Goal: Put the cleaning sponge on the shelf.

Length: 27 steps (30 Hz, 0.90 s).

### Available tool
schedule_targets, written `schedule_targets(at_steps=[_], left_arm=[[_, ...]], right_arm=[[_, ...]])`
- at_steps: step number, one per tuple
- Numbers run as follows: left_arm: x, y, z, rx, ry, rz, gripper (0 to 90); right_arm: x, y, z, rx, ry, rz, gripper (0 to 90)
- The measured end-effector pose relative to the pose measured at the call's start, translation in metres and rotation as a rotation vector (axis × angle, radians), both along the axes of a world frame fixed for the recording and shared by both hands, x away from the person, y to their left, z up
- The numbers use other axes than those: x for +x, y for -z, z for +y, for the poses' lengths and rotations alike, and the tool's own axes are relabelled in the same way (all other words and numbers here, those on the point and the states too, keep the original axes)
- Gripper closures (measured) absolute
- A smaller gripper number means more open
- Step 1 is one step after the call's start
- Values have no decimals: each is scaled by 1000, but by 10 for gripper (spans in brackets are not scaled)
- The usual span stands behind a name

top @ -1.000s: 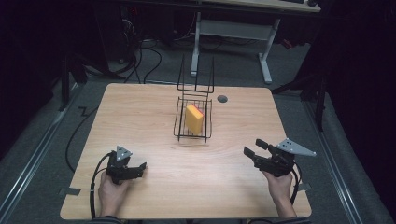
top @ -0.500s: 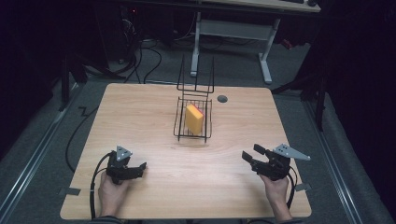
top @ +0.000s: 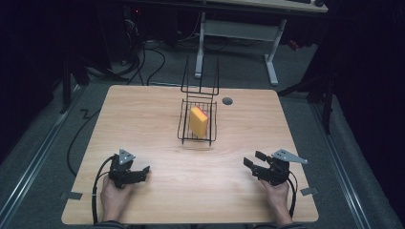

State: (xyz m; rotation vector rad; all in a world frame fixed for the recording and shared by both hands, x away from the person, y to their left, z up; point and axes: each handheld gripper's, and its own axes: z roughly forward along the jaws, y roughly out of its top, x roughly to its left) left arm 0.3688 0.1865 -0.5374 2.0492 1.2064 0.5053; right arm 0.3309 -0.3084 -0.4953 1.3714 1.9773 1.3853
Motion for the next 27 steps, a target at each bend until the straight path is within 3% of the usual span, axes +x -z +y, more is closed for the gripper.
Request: schedule_targets(at_steps=[7,19,25,27], left_arm=[[0,0,0,0,0,0,164],[0,0,0,0,0,0,164],[0,0,0,0,0,0,164],[0,0,0,1,0,0,165]], right_arm=[[5,12,1,-23,10,47,331],[11,27,6,-129,38,104,344],[17,34,11,-218,56,160,346],[20,35,15,-280,44,158,341]])
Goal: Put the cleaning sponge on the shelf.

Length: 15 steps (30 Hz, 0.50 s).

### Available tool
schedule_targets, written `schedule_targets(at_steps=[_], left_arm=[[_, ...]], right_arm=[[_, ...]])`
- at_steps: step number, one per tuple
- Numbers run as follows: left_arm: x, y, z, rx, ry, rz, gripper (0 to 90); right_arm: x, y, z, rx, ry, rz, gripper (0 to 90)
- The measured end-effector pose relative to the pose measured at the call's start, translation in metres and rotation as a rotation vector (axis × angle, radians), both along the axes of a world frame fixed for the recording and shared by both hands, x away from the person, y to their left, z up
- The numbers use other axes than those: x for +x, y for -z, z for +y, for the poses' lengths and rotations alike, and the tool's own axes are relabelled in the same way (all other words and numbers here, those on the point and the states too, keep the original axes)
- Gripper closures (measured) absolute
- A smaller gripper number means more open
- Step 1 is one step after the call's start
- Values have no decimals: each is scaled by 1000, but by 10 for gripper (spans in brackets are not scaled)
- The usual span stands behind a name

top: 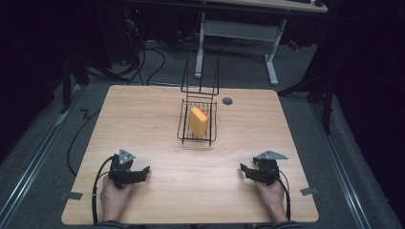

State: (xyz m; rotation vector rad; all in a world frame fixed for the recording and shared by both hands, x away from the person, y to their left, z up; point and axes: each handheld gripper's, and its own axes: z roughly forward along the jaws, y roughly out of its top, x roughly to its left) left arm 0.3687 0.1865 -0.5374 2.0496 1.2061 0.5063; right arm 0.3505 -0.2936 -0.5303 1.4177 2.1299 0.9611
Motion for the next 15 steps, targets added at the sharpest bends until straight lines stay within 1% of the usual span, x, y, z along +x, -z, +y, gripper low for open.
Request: schedule_targets(at_steps=[1,2,15], left_arm=[[0,0,0,0,0,0,164],[0,0,0,0,0,0,164],[0,0,0,0,-1,0,165]], right_arm=[[0,0,3,-38,-3,-6,338],[-1,0,6,-63,-8,-13,338],[-1,1,6,-60,-1,-11,334]])
